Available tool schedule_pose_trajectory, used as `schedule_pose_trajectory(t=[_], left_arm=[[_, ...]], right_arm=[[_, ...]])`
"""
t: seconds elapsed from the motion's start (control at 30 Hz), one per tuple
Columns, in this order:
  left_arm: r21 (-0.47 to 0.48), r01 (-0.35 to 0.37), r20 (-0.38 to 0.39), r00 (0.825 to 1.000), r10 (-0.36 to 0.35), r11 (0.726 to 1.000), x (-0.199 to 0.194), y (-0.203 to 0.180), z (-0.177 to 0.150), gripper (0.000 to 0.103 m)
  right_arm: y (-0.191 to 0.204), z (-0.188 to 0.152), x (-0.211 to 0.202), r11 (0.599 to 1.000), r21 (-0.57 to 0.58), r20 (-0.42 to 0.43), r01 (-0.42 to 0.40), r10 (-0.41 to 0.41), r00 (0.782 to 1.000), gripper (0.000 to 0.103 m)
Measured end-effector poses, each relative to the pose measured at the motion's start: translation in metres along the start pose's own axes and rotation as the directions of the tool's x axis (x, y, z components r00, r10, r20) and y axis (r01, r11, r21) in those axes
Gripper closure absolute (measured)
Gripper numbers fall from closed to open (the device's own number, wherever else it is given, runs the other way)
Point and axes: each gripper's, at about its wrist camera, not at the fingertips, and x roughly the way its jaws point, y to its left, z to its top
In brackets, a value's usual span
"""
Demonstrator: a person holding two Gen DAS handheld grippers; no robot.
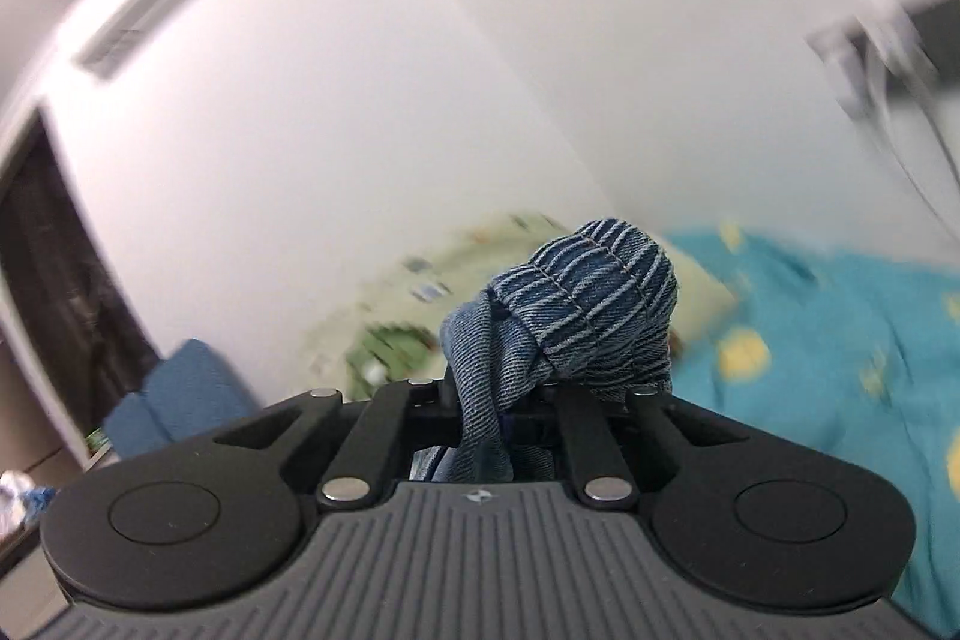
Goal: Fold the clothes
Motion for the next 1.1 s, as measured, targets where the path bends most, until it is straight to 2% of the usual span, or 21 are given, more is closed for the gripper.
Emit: schedule_pose_trajectory(t=[0.03, 0.1, 0.17, 0.2, 0.27, 0.3, 0.37, 0.4, 0.47, 0.53, 0.57, 0.6, 0.7, 0.87, 0.97, 1.1], left_arm=[[0.004, 0.001, -0.002, 1.000, -0.001, 1.000, 0.001, -0.001, -0.001, 0.047], [0.010, -0.001, -0.004, 1.000, 0.001, 1.000, 0.003, -0.003, -0.001, 0.047], [0.013, -0.001, -0.007, 1.000, 0.001, 1.000, 0.004, -0.005, -0.002, 0.047], [0.016, 0.000, -0.008, 1.000, 0.000, 1.000, 0.004, -0.006, -0.002, 0.047], [0.023, 0.002, -0.009, 1.000, -0.001, 1.000, 0.003, -0.007, -0.002, 0.047], [0.028, 0.001, -0.012, 1.000, 0.000, 1.000, 0.003, -0.008, -0.002, 0.047], [0.043, -0.005, -0.017, 1.000, 0.006, 0.999, 0.002, -0.010, -0.002, 0.047], [0.055, -0.012, -0.020, 1.000, 0.013, 0.998, 0.001, -0.011, -0.002, 0.047], [0.074, -0.033, -0.020, 0.999, 0.035, 0.997, -0.002, -0.010, -0.001, 0.047], [0.073, -0.035, -0.011, 0.999, 0.036, 0.997, -0.007, -0.008, 0.001, 0.047], [0.070, -0.035, -0.006, 0.999, 0.036, 0.997, -0.009, -0.007, 0.003, 0.047], [0.066, -0.037, -0.001, 0.999, 0.037, 0.997, -0.011, -0.006, 0.004, 0.047], [0.064, -0.043, 0.009, 0.999, 0.042, 0.997, -0.013, -0.006, 0.007, 0.047], [0.109, -0.076, 0.015, 0.997, 0.075, 0.991, -0.014, -0.010, 0.011, 0.047], [0.121, -0.082, 0.030, 0.996, 0.079, 0.989, -0.018, -0.010, 0.015, 0.047], [0.116, -0.094, 0.053, 0.995, 0.089, 0.989, -0.020, -0.005, 0.023, 0.047]], right_arm=[[0.000, 0.001, -0.002, 1.000, -0.008, 0.000, 0.002, -0.002, 1.000, 0.093], [-0.012, -0.004, -0.004, 0.998, 0.012, -0.040, 0.066, -0.065, 0.997, 0.092], [-0.033, -0.012, -0.002, 0.983, 0.021, -0.123, 0.184, -0.180, 0.976, 0.092], [-0.045, -0.018, 0.000, 0.965, 0.037, -0.186, 0.258, -0.247, 0.951, 0.092], [-0.072, -0.033, 0.004, 0.916, 0.073, -0.324, 0.395, -0.353, 0.878, 0.092], [-0.086, -0.043, 0.004, 0.892, 0.091, -0.388, 0.444, -0.378, 0.840, 0.091], [-0.109, -0.059, -0.003, 0.830, 0.175, -0.485, 0.530, -0.396, 0.780, 0.089], [-0.114, -0.063, -0.007, 0.807, 0.209, -0.507, 0.552, -0.393, 0.767, 0.086], [-0.117, -0.066, -0.016, 0.774, 0.267, -0.530, 0.574, -0.379, 0.758, 0.080], [-0.115, -0.069, -0.025, 0.748, 0.301, -0.544, 0.592, -0.375, 0.750, 0.064], [-0.109, -0.071, -0.029, 0.745, 0.297, -0.542, 0.598, -0.384, 0.748, 0.042], [-0.099, -0.074, -0.033, 0.747, 0.287, -0.539, 0.600, -0.392, 0.746, 0.027], [-0.064, -0.090, -0.042, 0.767, 0.240, -0.538, 0.595, -0.406, 0.739, 0.026], [-0.017, -0.124, -0.052, 0.841, 0.162, -0.590, 0.517, -0.338, 0.734, 0.026], [0.006, -0.136, -0.049, 0.892, 0.120, -0.618, 0.435, -0.275, 0.736, 0.026], [0.037, -0.148, -0.034, 0.963, 0.064, -0.645, 0.263, -0.161, 0.747, 0.026]])
